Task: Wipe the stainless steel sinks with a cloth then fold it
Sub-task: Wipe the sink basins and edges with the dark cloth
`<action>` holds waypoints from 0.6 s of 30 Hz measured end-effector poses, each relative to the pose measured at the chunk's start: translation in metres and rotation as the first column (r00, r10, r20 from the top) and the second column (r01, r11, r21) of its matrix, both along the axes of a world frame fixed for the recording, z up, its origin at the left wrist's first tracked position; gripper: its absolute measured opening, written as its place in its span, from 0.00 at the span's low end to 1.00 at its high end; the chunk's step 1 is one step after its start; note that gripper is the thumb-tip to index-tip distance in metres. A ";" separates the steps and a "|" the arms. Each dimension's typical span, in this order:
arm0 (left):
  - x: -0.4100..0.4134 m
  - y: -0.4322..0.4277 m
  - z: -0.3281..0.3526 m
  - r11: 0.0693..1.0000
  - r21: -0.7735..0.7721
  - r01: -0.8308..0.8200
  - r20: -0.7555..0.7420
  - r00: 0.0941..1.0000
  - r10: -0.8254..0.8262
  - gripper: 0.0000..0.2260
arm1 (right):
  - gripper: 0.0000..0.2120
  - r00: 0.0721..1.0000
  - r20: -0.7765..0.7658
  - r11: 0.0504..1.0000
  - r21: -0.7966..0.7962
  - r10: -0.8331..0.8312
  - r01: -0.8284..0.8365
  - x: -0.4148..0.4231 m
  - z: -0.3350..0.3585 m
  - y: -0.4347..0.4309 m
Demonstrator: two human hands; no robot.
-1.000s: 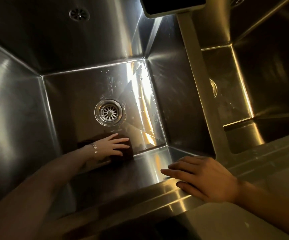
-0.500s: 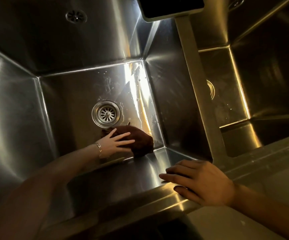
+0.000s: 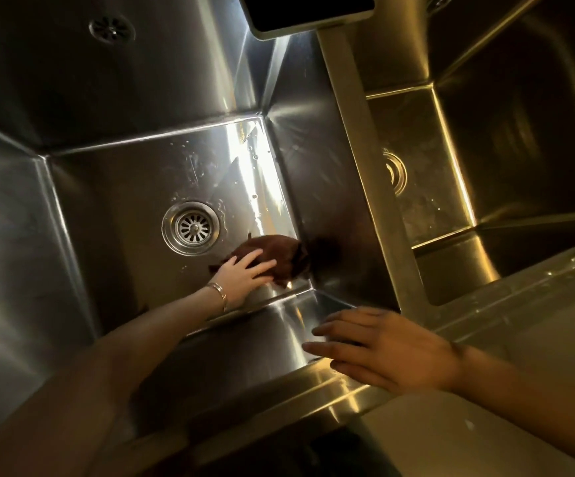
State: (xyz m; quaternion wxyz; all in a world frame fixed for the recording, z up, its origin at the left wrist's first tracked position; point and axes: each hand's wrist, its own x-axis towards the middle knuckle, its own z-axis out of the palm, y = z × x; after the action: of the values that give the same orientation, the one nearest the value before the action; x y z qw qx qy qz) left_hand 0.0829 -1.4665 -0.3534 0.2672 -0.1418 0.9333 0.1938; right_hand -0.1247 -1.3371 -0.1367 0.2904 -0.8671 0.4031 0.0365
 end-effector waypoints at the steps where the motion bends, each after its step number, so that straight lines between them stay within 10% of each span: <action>1: 0.003 0.008 0.004 0.996 0.025 0.087 -0.002 0.996 -0.087 0.27 | 0.19 1.000 -0.003 0.999 -0.027 0.022 -0.022 -0.005 0.001 -0.006; 12: -0.034 0.009 -0.027 0.838 -0.229 0.495 -0.134 0.837 -0.531 0.25 | 0.17 0.968 -0.108 0.933 -0.261 0.227 -0.248 -0.036 -0.004 -0.127; 18: -0.068 -0.066 -0.022 0.986 -0.156 -0.063 -0.090 0.995 0.050 0.29 | 0.15 0.956 -0.114 0.930 -0.228 0.269 -0.288 -0.038 -0.008 -0.146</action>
State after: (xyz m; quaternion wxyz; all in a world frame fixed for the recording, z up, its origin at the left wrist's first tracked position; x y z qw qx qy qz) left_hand 0.0151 -1.5325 -0.3752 0.2092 -0.1805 0.9519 0.1324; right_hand -0.1623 -1.4827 -0.1443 0.1577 -0.9422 0.2889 0.0629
